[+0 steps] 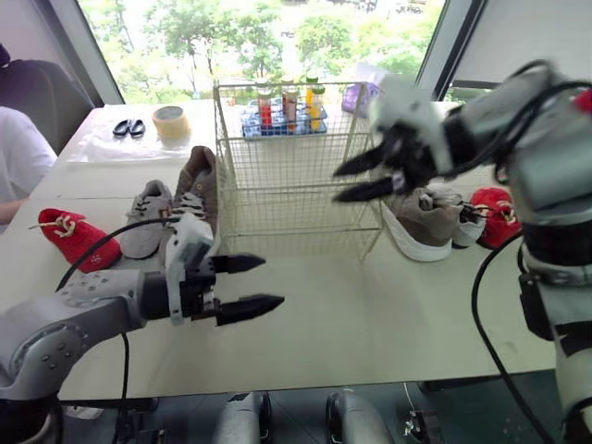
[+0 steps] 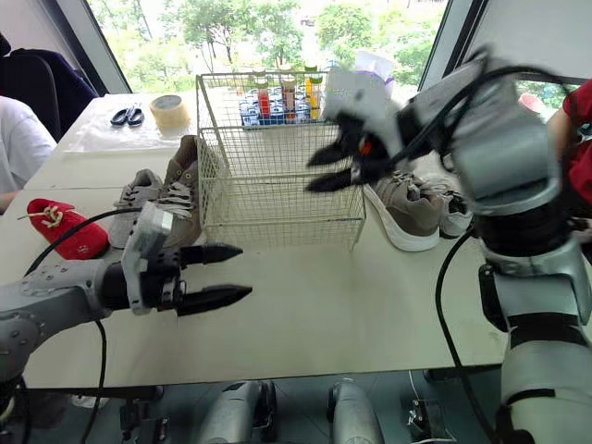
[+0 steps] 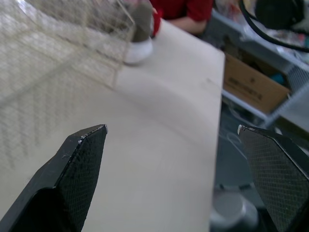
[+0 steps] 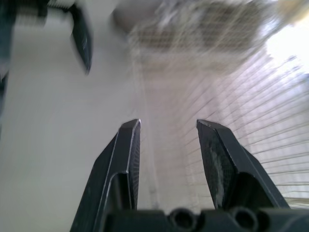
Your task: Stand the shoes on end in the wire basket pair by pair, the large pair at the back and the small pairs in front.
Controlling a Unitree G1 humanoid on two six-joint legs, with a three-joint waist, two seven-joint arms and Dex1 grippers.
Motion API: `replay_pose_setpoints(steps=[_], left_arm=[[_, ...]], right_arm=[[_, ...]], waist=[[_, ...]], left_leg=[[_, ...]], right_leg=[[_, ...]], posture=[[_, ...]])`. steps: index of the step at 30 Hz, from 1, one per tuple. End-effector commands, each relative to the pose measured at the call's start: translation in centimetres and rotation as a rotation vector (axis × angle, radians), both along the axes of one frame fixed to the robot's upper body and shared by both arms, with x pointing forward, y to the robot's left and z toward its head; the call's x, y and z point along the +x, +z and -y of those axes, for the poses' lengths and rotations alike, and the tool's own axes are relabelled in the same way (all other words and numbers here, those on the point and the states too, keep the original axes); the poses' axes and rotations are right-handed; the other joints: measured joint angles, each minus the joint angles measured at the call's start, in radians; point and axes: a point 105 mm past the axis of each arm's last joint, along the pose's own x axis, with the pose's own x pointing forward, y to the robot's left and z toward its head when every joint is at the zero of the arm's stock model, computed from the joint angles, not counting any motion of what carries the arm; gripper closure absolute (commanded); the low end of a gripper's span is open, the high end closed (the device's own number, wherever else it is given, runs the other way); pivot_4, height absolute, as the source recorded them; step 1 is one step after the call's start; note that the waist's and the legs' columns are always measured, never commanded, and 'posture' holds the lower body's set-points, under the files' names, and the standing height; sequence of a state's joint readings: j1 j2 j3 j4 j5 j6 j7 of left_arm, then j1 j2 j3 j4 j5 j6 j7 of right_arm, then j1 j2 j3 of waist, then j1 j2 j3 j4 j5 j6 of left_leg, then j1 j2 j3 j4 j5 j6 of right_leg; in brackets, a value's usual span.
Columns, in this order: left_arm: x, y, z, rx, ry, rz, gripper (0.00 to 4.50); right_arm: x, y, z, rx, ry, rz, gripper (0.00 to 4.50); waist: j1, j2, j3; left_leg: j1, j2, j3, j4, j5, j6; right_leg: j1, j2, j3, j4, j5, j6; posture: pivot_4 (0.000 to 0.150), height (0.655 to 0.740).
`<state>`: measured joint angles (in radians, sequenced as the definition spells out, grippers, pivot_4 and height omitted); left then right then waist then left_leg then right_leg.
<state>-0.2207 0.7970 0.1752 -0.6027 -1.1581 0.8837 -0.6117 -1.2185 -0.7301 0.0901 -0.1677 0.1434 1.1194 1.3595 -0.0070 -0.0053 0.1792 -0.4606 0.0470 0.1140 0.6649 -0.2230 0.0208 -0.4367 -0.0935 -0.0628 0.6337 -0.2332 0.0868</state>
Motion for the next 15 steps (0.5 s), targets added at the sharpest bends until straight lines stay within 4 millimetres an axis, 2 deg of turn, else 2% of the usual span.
replay_pose_setpoints(steps=[1,3,6,11,12,15], left_arm=[[0.3,1.4,0.7,-0.098,0.032,0.054,0.00],[-0.5,1.2,1.8,-0.142,-0.009,0.015,0.00],[-1.6,0.7,3.4,-0.186,-0.034,-0.022,0.00],[-2.3,-0.6,4.4,-0.193,-0.012,-0.065,0.00],[-2.4,-0.8,4.5,-0.186,-0.017,-0.078,0.00],[-2.8,-1.3,4.7,-0.169,-0.029,-0.095,0.00]], right_arm=[[1.2,4.3,4.7,0.403,-0.178,0.129,2.31],[2.3,3.3,7.8,0.484,-0.322,0.179,1.69],[2.6,-0.7,11.4,0.534,-0.483,0.205,0.18],[2.0,-6.4,15.5,0.573,-0.761,0.259,0.08],[1.8,-7.9,15.8,0.559,-0.792,0.245,0.08],[1.2,-10.5,15.9,0.538,-0.815,0.208,0.08]], waist=[[-0.001,0.000,0.000],[0.005,-0.003,-0.002],[0.013,-0.004,-0.003],[0.017,-0.001,-0.003],[0.017,0.000,-0.003],[0.017,0.000,-0.003]], left_leg=[[0.000,0.000,0.000,0.000,0.000,0.000],[0.001,0.000,-0.001,0.000,0.000,0.000],[0.001,0.000,-0.001,0.000,0.000,-0.001],[0.003,-0.003,0.000,0.000,0.002,-0.001],[0.004,-0.003,-0.001,0.000,0.001,-0.001],[0.007,-0.002,-0.002,0.000,0.000,0.001]], right_leg=[[0.000,0.000,0.000,0.000,0.001,0.000],[0.003,0.000,-0.001,-0.001,0.002,0.002],[0.005,0.000,-0.002,-0.002,0.002,0.003],[0.005,0.000,-0.001,0.000,0.002,0.004],[0.005,0.000,-0.001,0.001,0.002,0.004],[0.008,0.002,-0.001,0.001,0.002,0.003]], posture=[[0.150,0.7351],[0.150,0.7351],[0.150,0.7351],[0.150,0.7351],[0.150,0.7351],[0.150,0.7351]])
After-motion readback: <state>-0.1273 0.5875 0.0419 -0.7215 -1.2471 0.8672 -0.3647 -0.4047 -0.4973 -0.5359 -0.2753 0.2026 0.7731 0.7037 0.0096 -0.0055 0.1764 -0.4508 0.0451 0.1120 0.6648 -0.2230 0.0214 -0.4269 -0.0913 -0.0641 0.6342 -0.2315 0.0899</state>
